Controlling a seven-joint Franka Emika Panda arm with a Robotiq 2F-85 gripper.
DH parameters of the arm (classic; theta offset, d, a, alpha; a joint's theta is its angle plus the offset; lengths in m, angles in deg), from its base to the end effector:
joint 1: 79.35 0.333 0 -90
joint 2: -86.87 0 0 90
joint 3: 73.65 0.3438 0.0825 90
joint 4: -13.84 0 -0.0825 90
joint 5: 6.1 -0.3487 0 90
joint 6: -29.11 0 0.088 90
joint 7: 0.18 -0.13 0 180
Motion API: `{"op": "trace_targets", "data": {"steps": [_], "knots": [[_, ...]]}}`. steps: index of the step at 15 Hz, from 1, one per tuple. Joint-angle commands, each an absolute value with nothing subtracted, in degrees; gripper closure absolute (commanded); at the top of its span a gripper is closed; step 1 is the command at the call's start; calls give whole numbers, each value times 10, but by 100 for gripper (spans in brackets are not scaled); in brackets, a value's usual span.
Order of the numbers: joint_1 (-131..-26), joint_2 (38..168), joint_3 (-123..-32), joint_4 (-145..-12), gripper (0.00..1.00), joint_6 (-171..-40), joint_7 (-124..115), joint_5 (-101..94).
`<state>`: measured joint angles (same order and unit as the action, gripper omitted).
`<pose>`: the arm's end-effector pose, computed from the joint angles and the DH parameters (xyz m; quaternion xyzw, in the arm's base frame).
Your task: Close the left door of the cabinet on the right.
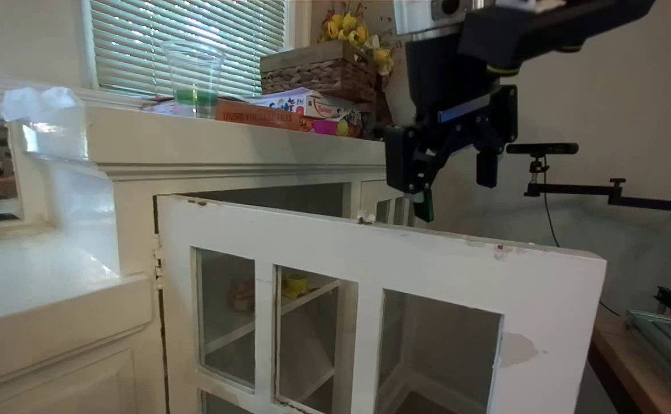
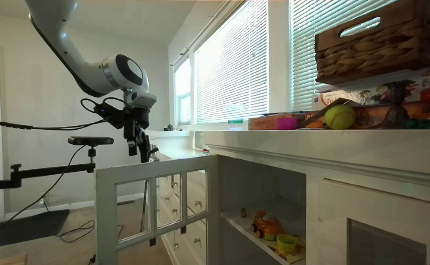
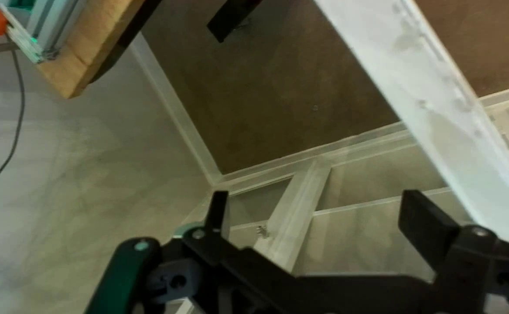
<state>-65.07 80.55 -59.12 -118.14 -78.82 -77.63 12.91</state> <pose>0.3853 0.1774 0.4006 0.9155 -0.3349 0.0356 0.2202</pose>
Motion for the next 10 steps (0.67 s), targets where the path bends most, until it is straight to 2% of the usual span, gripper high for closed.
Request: {"op": "trace_targets", "data": {"steps": [1,6,10], "knots": [[-675,770,-592,-1205,0,-738,-816,176],[-694,740,-593,-1203,0,-675,-843,203],[-681,682,-597,-1206,0,-729,-806,113]]}}
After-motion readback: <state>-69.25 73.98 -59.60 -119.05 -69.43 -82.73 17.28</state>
